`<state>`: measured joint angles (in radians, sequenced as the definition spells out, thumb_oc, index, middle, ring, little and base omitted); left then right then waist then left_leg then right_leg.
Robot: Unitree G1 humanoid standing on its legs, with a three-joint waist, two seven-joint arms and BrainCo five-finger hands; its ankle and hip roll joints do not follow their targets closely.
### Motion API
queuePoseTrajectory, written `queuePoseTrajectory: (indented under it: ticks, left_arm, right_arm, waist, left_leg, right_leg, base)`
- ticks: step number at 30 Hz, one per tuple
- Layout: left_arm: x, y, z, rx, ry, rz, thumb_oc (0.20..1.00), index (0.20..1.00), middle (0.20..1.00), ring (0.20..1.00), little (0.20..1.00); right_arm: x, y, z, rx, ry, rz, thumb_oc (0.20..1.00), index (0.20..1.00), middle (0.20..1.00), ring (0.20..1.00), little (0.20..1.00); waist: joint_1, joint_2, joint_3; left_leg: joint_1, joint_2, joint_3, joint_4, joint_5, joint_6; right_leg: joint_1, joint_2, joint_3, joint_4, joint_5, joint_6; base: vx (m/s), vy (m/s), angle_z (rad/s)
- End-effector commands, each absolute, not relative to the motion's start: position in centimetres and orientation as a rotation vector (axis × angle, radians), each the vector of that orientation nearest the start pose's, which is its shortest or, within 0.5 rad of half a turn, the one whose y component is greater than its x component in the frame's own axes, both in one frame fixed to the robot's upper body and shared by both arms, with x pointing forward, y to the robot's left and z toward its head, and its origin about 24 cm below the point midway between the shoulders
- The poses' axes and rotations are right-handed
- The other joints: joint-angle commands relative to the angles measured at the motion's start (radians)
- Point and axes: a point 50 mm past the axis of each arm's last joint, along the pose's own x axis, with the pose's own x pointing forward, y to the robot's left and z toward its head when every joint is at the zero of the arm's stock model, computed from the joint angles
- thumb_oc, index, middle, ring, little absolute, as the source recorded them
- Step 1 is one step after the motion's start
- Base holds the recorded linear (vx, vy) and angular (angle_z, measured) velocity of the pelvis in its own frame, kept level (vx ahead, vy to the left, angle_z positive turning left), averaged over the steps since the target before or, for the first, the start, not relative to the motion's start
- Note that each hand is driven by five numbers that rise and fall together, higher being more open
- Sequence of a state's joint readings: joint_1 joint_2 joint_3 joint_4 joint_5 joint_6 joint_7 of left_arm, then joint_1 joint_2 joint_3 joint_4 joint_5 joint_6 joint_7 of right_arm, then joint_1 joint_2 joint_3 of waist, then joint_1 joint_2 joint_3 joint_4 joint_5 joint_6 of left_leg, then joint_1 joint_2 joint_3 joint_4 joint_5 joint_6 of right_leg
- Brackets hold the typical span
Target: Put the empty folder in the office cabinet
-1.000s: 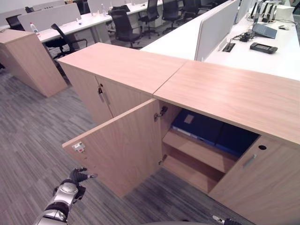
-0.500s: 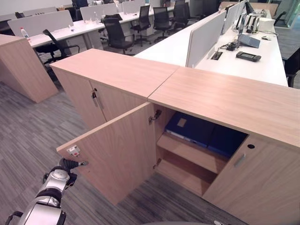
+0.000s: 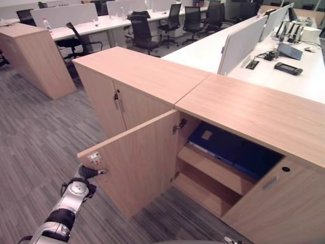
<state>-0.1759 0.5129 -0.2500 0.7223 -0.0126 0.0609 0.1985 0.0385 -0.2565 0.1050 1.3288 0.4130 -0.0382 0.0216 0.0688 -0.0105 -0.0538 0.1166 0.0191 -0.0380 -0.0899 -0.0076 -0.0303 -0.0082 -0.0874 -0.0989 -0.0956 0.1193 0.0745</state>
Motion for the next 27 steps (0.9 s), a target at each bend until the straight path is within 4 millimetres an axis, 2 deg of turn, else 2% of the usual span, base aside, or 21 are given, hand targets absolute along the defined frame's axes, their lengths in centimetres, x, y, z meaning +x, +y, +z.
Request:
queuePoseTrajectory:
  ticks: [1,3,4,5,7,9,11,12,13,18,23,27]
  left_arm:
    - [29.7,12.5,-1.5,0.521,0.214,-0.395,1.000,1.000,1.000,1.000,1.000]
    - [29.1,9.2,-0.9,0.512,0.152,-0.522,1.000,1.000,1.000,1.000,1.000]
    - [29.1,8.3,-0.5,0.541,0.116,-0.560,1.000,1.000,1.000,1.000,1.000]
    - [28.8,6.1,0.4,0.572,0.041,-0.647,1.000,1.000,1.000,1.000,1.000]
    - [28.6,4.8,1.5,0.602,-0.032,-0.706,1.000,1.000,1.000,1.000,1.000]
    - [28.4,4.2,2.1,0.595,-0.058,-0.745,1.000,1.000,1.000,1.000,1.000]
    - [28.2,4.0,2.4,0.591,-0.072,-0.771,1.000,1.000,1.000,1.000,1.000]
    - [28.2,4.0,2.4,0.591,-0.072,-0.772,1.000,1.000,1.000,1.000,1.000]
    - [28.1,4.2,2.5,0.592,-0.070,-0.786,1.000,1.000,1.000,1.000,1.000]
    - [27.5,4.8,1.6,0.581,-0.020,-0.815,1.000,1.000,1.000,1.000,1.000]
    - [26.8,4.4,1.3,0.559,0.007,-0.881,1.000,1.000,1.000,1.000,1.000]
    - [26.7,3.9,1.8,0.553,-0.017,-0.909,1.000,1.000,1.000,1.000,1.000]
  right_arm:
    - [7.9,-24.8,-16.2,0.092,1.203,-0.386,1.000,1.000,1.000,1.000,1.000]
    - [8.3,-24.7,-16.1,0.102,1.190,-0.402,1.000,1.000,1.000,1.000,1.000]
    - [8.4,-24.6,-16.1,0.111,1.185,-0.413,1.000,1.000,1.000,1.000,1.000]
    - [8.6,-24.5,-16.1,0.146,1.167,-0.449,1.000,1.000,1.000,1.000,1.000]
    - [8.7,-24.9,-16.0,0.217,1.125,-0.538,1.000,1.000,1.000,1.000,1.000]
    - [8.1,-25.2,-16.0,0.247,1.132,-0.586,1.000,1.000,1.000,1.000,1.000]
    - [6.6,-25.8,-16.1,0.250,1.169,-0.624,1.000,1.000,1.000,1.000,1.000]
    - [6.6,-25.8,-16.1,0.250,1.169,-0.624,1.000,1.000,1.000,1.000,1.000]
    - [4.3,-26.6,-16.2,0.237,1.230,-0.670,1.000,1.000,1.000,1.000,1.000]
    - [-0.6,-27.7,-16.0,0.243,1.353,-0.775,1.000,1.000,1.000,1.000,1.000]
    - [-3.2,-27.4,-16.0,0.285,1.429,-0.831,1.000,1.000,1.000,1.000,1.000]
    - [-3.6,-27.1,-16.0,0.286,1.453,-0.819,1.000,1.000,1.000,1.000,1.000]
  waist:
    - [-0.128,-0.014,-0.002]
    - [-0.133,-0.013,0.004]
    - [-0.133,-0.013,0.007]
    - [-0.139,-0.016,0.014]
    - [-0.145,-0.016,0.019]
    - [-0.150,-0.017,0.023]
    - [-0.157,-0.017,0.027]
    - [-0.156,-0.017,0.027]
    - [-0.164,-0.018,0.031]
    - [-0.181,-0.023,0.045]
    - [-0.196,-0.033,0.062]
    - [-0.206,-0.038,0.065]
  left_leg:
    - [-0.039,-0.020,0.050,0.003,-0.047,-0.008]
    - [-0.042,-0.022,0.048,0.003,-0.049,-0.005]
    - [-0.044,-0.022,0.047,0.003,-0.049,-0.005]
    - [-0.053,-0.027,0.045,0.003,-0.039,-0.002]
    - [-0.057,-0.029,0.045,0.003,-0.040,0.001]
    - [-0.060,-0.031,0.047,0.003,-0.042,0.002]
    - [-0.061,-0.032,0.049,0.003,-0.044,0.004]
    - [-0.061,-0.032,0.049,0.003,-0.044,0.004]
    - [-0.063,-0.035,0.051,0.003,-0.045,0.005]
    - [-0.072,-0.039,0.062,0.003,-0.047,0.009]
    - [-0.089,-0.040,0.085,0.003,-0.046,0.014]
    - [-0.093,-0.040,0.102,0.003,-0.049,0.017]
  right_leg:
    - [0.040,-0.008,-0.012,0.008,-0.102,0.082]
    - [0.037,-0.011,-0.012,0.008,-0.099,0.083]
    - [0.036,-0.012,-0.011,0.008,-0.099,0.084]
    - [0.026,-0.015,-0.008,0.008,-0.088,0.084]
    - [0.020,-0.016,-0.004,0.008,-0.086,0.085]
    - [0.016,-0.016,-0.002,0.008,-0.083,0.086]
    - [0.012,-0.017,0.001,0.008,-0.082,0.088]
    - [0.011,-0.017,0.001,0.008,-0.082,0.088]
    - [0.008,-0.018,0.004,0.008,-0.080,0.090]
    - [-0.006,-0.023,0.011,0.008,-0.070,0.095]
    - [-0.037,-0.020,0.028,0.008,-0.053,0.101]
    - [-0.052,-0.016,0.046,0.008,-0.046,0.104]
  base:
    - [-0.02,0.010,0.20]
    - [-0.01,0.008,0.15]
    - [-0.06,0.006,0.33]
    - [-0.06,0.004,0.41]
    - [-0.04,0.007,0.43]
    - [-0.02,0.005,0.26]
    - [-0.01,0.004,-0.09]
    - [-0.02,0.019,-0.22]
    - [-0.02,0.019,-0.12]
    - [-0.03,0.022,-0.02]
    - [-0.06,0.025,-0.72]
    - [-0.04,0.023,-0.66]
